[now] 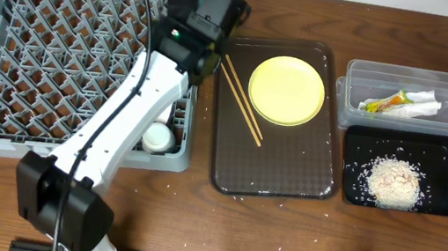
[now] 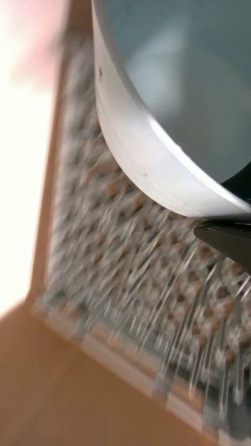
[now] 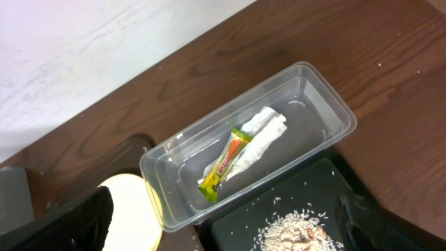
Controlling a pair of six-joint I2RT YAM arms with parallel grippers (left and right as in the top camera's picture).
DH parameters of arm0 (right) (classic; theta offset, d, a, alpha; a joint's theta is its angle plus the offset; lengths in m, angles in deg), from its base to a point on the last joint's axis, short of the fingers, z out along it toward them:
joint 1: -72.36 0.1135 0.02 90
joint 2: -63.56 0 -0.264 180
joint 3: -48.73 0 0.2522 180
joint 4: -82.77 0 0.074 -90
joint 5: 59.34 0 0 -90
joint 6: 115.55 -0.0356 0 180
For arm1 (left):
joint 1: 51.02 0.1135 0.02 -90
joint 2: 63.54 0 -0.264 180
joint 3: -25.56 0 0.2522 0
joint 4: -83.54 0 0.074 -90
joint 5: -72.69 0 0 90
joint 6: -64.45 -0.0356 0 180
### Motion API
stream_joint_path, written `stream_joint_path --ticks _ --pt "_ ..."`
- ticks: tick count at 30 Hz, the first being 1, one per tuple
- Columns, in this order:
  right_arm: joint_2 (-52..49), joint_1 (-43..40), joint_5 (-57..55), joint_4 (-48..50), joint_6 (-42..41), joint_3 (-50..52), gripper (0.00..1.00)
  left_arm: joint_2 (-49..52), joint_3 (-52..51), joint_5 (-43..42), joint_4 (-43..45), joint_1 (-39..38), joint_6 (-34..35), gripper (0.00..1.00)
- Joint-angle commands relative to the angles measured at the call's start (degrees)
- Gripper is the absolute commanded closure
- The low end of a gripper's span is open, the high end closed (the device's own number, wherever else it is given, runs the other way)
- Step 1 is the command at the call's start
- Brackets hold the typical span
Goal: Sort waste into correct bins and load items into the dishwasher
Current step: 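Lift the light-blue bowl and carry it over the rack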
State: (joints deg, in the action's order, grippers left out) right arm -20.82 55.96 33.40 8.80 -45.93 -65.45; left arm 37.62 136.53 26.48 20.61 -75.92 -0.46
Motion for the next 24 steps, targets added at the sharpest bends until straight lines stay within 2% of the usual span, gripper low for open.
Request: stream_joint_path --ticks 1,7,11,18,24 --pt "0.0 -0.1 -0.8 -0.1 -0.4 -0.3 0.01 4.5 0.5 23.3 3.9 2.8 -2.0 0.93" --pt "0.0 -0.1 -0.8 -0.1 -0.4 -0.3 0.01 13.2 0.5 36.5 14.1 3.7 -11.1 0.92" --pt "0.0 -0.1 -0.8 -0.1 -0.4 -0.3 0.01 18.9 0.5 43.0 17.2 3.8 -12.6 0.93" --pt "0.0 -0.1 -0.8 -0.1 -0.4 -0.3 0.01 24.8 0.5 45.9 17.2 3.8 -12.0 0.93" --pt "0.0 -0.1 -0.8 -0.1 -0.4 -0.3 0.01 25.3 0.2 45.4 17.1 3.8 -10.8 0.93"
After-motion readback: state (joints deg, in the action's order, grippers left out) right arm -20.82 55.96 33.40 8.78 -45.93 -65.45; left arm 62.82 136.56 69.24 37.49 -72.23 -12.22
